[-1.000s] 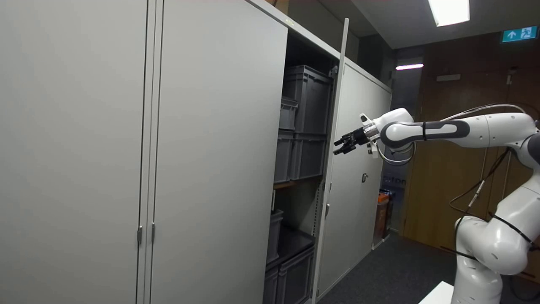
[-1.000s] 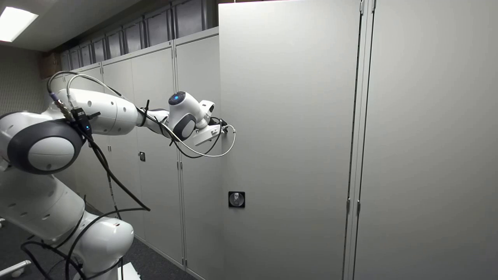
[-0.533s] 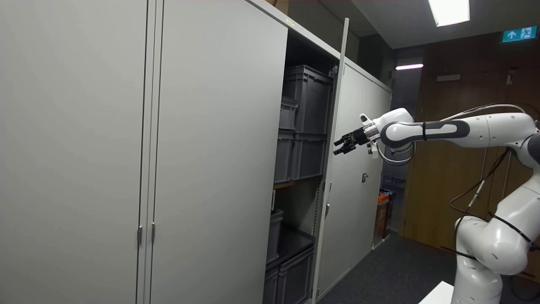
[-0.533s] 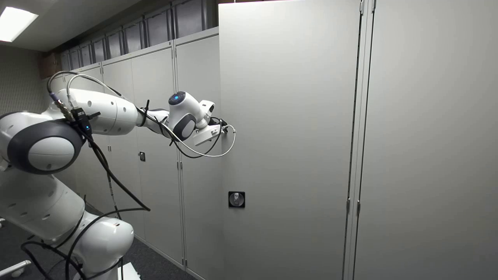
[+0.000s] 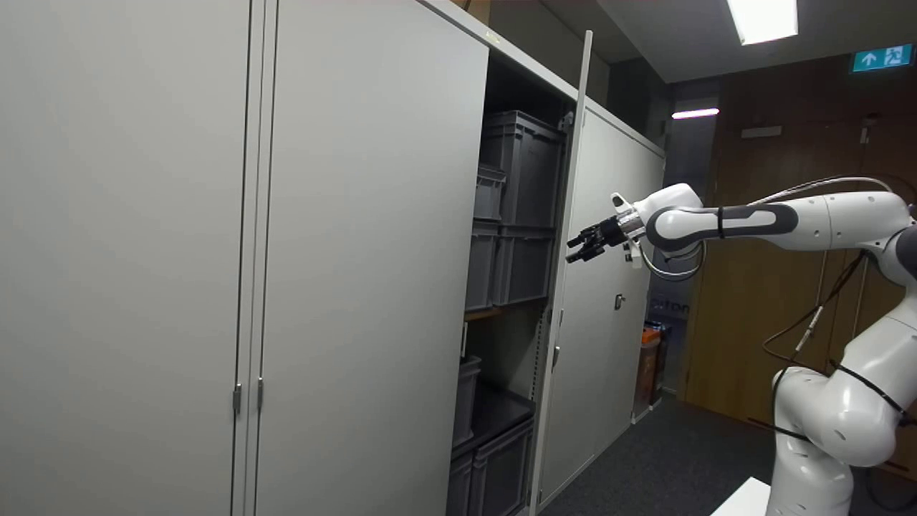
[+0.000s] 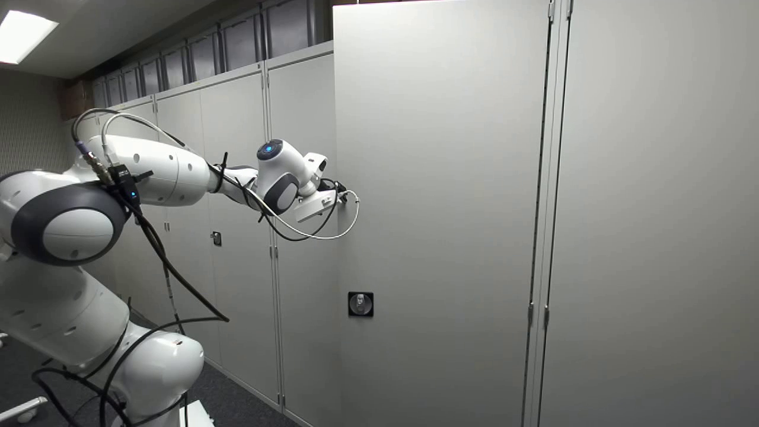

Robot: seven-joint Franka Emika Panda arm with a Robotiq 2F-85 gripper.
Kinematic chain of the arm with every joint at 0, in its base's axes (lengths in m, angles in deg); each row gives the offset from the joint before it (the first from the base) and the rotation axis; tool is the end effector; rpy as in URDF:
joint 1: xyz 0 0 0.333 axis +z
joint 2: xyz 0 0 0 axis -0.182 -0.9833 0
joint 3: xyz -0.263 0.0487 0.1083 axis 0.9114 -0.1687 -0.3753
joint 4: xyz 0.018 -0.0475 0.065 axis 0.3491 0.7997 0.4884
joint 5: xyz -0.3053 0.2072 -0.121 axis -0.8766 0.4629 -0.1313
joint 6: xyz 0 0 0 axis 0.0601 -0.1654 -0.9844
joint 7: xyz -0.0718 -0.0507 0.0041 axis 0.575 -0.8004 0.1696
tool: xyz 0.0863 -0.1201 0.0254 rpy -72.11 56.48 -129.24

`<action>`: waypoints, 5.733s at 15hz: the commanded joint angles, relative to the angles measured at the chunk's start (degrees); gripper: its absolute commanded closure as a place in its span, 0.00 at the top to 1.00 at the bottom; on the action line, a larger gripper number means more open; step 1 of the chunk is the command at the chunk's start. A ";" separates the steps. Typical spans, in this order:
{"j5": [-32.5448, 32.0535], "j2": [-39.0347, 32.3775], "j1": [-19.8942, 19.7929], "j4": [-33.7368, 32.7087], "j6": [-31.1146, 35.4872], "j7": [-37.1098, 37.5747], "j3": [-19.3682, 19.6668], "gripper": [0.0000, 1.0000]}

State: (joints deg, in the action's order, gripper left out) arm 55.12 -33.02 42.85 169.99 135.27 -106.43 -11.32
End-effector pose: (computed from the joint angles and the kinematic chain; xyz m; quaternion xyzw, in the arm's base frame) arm 0.4716 0.0700 0.6088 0.7742 0.3913 0.4963 0.0353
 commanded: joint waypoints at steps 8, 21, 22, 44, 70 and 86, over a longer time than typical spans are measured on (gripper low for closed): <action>2.00 0.63 -3.08 0.97 -1.26 0.41 -2.76 1.00; 3.36 6.02 -7.31 1.80 -15.52 4.52 -13.12 1.00; 3.37 6.82 -7.81 1.83 -16.99 4.95 -13.62 1.00; -2.64 19.45 -21.21 0.73 -32.21 17.11 -14.54 1.00; -6.15 5.74 -18.09 -0.45 -6.20 10.29 -6.32 0.00; -1.68 2.67 -5.69 -1.63 1.35 1.95 -0.27 0.00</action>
State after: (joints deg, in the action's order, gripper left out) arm 50.88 -28.52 34.17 170.39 134.38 -100.92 -13.49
